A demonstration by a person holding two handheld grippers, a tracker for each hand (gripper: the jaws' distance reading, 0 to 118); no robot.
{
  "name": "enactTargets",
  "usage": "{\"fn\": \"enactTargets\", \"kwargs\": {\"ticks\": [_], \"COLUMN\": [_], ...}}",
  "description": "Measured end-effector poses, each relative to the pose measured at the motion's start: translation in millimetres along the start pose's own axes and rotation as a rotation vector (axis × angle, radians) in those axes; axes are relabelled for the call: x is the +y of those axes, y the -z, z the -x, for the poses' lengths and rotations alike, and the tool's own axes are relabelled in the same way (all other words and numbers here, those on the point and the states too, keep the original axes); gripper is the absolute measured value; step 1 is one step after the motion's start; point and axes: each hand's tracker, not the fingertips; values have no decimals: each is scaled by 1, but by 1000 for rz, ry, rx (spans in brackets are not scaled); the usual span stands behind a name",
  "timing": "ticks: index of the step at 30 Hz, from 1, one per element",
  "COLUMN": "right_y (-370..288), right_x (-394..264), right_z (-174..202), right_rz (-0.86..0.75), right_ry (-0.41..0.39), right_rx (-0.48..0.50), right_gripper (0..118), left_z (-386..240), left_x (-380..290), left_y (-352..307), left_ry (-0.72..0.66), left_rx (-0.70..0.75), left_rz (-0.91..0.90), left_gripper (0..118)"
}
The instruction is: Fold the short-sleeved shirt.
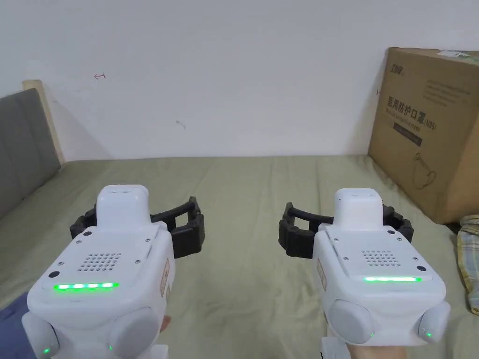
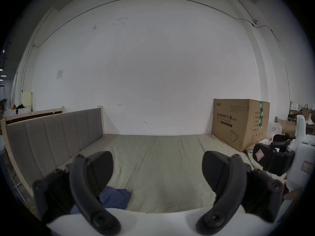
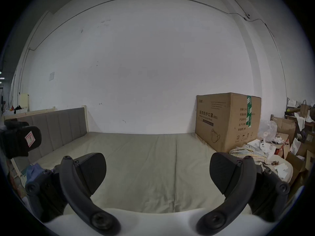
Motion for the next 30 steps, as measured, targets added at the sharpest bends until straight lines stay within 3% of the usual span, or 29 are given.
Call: {"fn": "enactTargets", "kwargs": {"ticks": [8, 15, 30], "right_y": [-3, -4, -1], "right_x": [2, -1, -5], "right_z": [7, 5, -1], "right_rz": [-10, 0, 23], "right_ry": [-21, 9, 23], "right_rx": [27, 32, 30], "right_gripper": [118, 118, 118], "left_z": [-2, -3, -4], "left_x": [-2, -3, -4], "left_y": [1, 0, 1], "left_ry": [25, 55, 32], "left_rx": [-2, 5, -29], "left_rz": [20, 3, 32], "left_gripper": [106, 115, 117]}}
